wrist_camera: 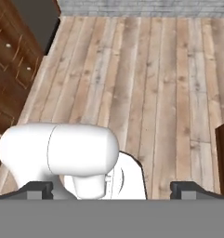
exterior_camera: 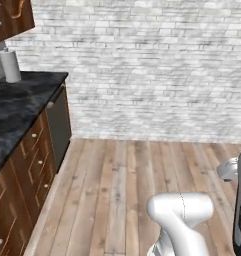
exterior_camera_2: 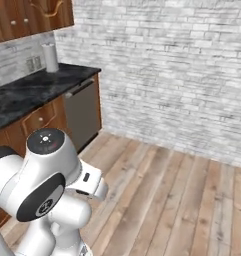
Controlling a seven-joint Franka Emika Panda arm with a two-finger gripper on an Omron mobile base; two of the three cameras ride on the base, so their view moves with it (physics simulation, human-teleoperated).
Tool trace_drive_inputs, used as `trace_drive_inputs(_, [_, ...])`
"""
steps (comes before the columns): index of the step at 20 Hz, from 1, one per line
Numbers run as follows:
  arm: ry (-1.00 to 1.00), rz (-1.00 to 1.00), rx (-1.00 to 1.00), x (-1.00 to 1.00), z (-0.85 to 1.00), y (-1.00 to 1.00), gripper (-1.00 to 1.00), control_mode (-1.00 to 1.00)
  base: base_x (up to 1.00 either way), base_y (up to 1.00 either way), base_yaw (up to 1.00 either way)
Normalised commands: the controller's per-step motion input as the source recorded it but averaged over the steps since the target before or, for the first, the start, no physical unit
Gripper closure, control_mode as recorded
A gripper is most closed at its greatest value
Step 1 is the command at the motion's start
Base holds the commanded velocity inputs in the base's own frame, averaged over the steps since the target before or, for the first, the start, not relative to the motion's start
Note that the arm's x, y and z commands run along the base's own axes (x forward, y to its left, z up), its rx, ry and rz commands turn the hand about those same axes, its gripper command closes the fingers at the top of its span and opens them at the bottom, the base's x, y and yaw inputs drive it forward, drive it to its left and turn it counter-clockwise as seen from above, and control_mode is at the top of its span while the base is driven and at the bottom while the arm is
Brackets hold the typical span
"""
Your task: Four empty soda cans are scattered around the kitchen. Gather all the cans and cluster them next to the stove for recycling.
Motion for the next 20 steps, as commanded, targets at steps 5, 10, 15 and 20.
trace_drive_inputs(5, [0.0,0.0,0.0,0.0,0.0,0.0,-1.0,1.0,1.0,0.22,-0.27])
trace_drive_inputs(10, [0.0,0.0,0.0,0.0,0.0,0.0,-1.0,1.0,0.96,0.01,-0.33])
trace_drive_inputs(15, [0.0,0.0,0.0,0.0,0.0,0.0,-1.0,1.0,0.84,0.0,-0.38])
trace_drive_inputs(20, [0.0,0.0,0.0,0.0,0.0,0.0,-1.0,1.0,0.76,0.0,-0.42])
